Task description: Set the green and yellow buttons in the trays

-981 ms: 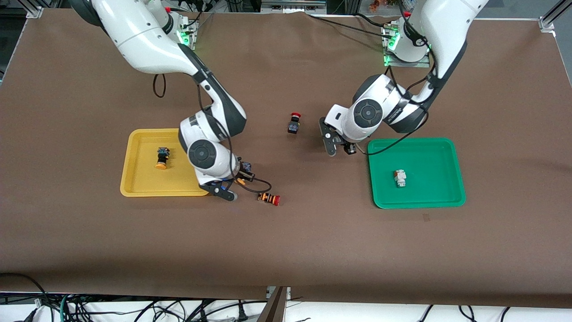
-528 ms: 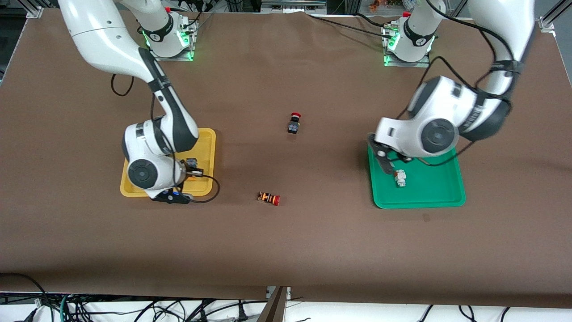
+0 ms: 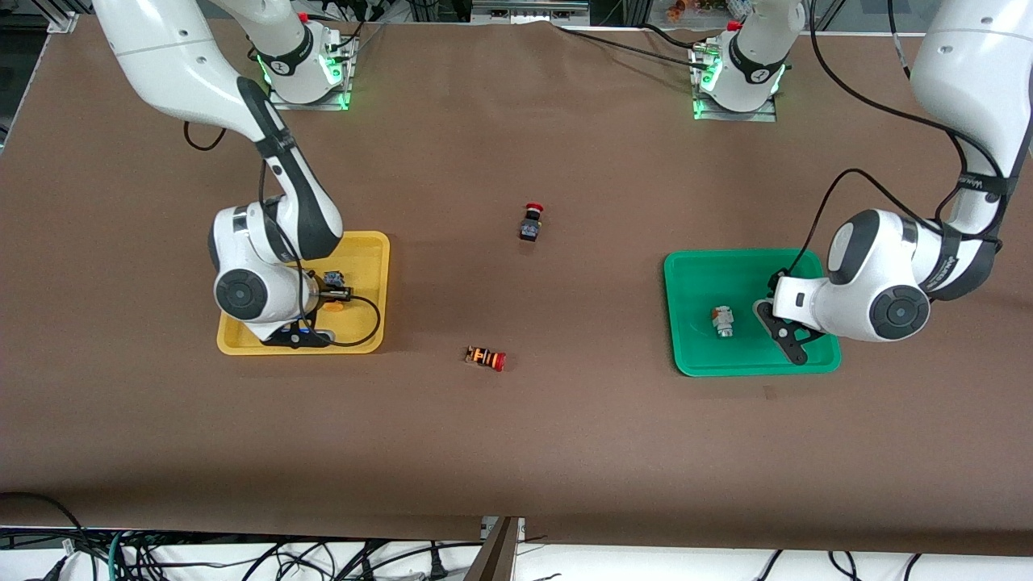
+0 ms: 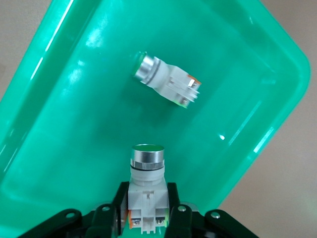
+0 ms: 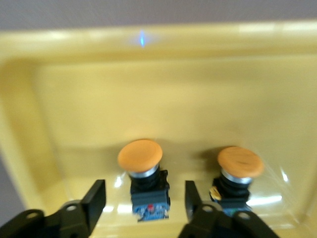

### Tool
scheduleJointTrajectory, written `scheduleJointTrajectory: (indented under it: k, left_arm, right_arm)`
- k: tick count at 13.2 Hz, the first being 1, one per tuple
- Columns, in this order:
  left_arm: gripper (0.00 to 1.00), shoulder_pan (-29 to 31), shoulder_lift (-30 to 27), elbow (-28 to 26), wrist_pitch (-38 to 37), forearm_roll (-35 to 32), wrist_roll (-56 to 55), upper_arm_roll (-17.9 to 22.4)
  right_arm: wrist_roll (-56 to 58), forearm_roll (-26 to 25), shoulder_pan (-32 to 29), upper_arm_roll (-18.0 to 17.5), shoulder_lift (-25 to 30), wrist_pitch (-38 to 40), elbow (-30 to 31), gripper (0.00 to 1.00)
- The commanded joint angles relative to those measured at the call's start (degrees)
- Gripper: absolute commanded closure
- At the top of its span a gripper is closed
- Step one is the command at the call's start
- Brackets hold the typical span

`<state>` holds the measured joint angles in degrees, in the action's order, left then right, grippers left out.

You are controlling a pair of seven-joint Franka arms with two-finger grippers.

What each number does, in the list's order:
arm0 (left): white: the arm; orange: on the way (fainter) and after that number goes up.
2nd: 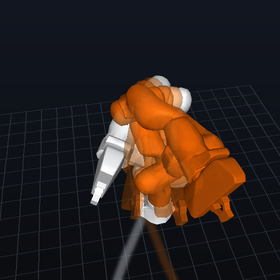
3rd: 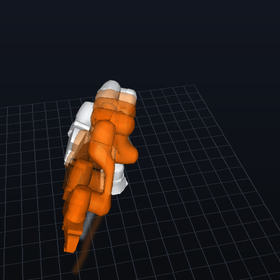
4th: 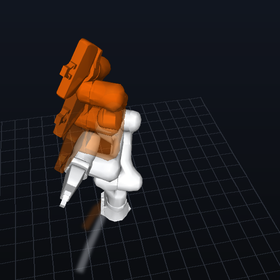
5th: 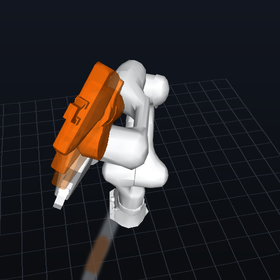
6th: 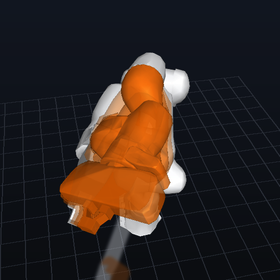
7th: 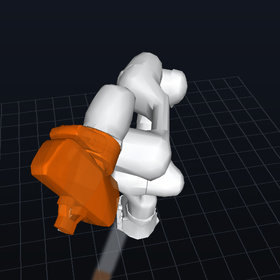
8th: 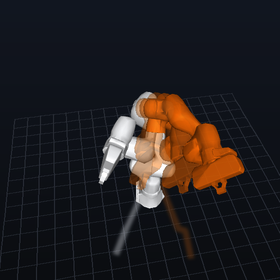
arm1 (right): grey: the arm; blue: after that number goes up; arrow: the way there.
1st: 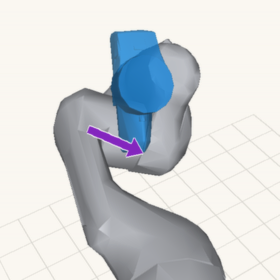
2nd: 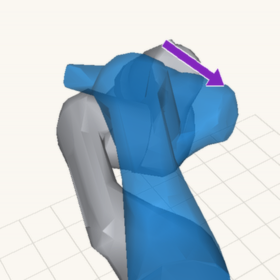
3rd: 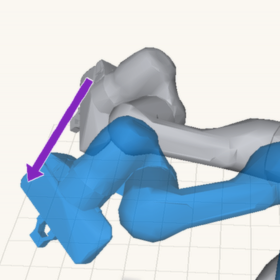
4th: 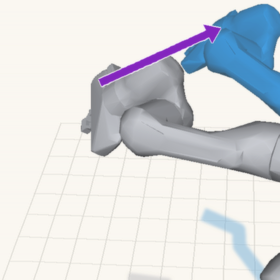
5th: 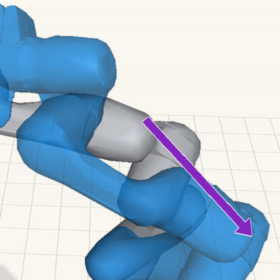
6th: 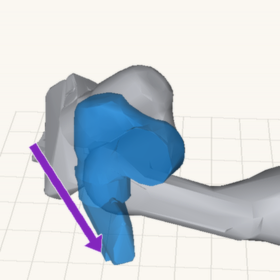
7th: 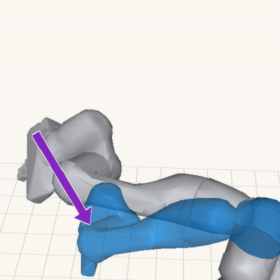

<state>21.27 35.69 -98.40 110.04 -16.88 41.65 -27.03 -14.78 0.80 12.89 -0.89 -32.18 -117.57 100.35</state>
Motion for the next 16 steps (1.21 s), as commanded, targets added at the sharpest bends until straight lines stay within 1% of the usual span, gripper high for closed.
scheduleJointTrajectory:
  k: [1,2,4,5,7,8,9,10,11,13,14,15,16]
  left_arm:
    - [0.01,-0.1,0.3,0.8,0.7,-1.4,0.9,-1.3]
    - [0.00,0.1,-0.5,0.8,0.6,-1.4,1.1,-1.3]
    - [0.00,0.3,-4.5,1.6,0.6,-0.5,-0.5,-1.5]
    - [0.00,0.2,-6.8,1.9,0.4,-0.4,-2.3,-1.9]
    - [0.00,0.1,-11.6,4.4,-2.4,0.0,-6.0,-4.9]
    - [0.00,-0.3,-13.6,6.4,-5.9,0.0,-9.0,-5.2]
    - [0.00,-0.4,-14.8,9.2,-10.1,0.0,-12.7,-6.3]
    - [0.00,-0.4,-15.2,12.8,-13.8,0.0,-15.6,-7.2]
    - [0.00,-0.4,-16.3,15.2,-16.6,0.5,-18.2,-6.9]
    - [0.00,0.0,-19.9,17.1,-19.0,1.1,-22.1,-7.2]
    - [0.00,-0.9,-21.4,17.4,-21.2,3.2,-23.2,-6.3]
    - [0.00,-4.4,-24.3,16.8,-21.2,6.6,-25.4,0.3]
    - [0.00,-12.9,-26.5,16.1,-21.2,9.9,-28.9,10.2]
  right_arm:
    - [1.5,-0.4,-1.6,-0.2,10.4,6.9,-1.8,0.00]
    - [4.4,-0.7,-2.7,-0.2,13.9,8.9,-2.5,0.00]
    - [12.7,-0.7,-3.6,0.3,20.1,13.7,-3.2,0.00]
    - [13.3,-0.4,-3.6,1.0,23.2,16.0,-3.3,0.00]
    - [12.8,-0.4,-3.6,1.0,28.3,19.0,-3.4,0.00]
    - [13.2,-0.4,-3.6,1.0,29.0,19.6,-3.7,0.00]
    - [13.3,-0.5,-3.6,1.5,30.0,23.9,-5.9,0.00]
    - [13.7,-0.7,-3.6,2.9,29.7,27.1,-9.5,0.00]
    - [13.8,-0.3,-3.6,3.6,29.6,27.4,-11.8,0.00]
    - [13.6,-0.7,-3.6,3.4,29.9,28.2,-12.5,0.00]
    - [13.5,-0.9,-3.6,3.3,30.0,28.7,-12.5,0.00]
    - [13.6,-1.2,-3.5,3.2,29.9,29.0,-12.6,0.00]
    - [13.9,-1.8,-3.4,3.4,29.6,29.0,-12.6,0.00]
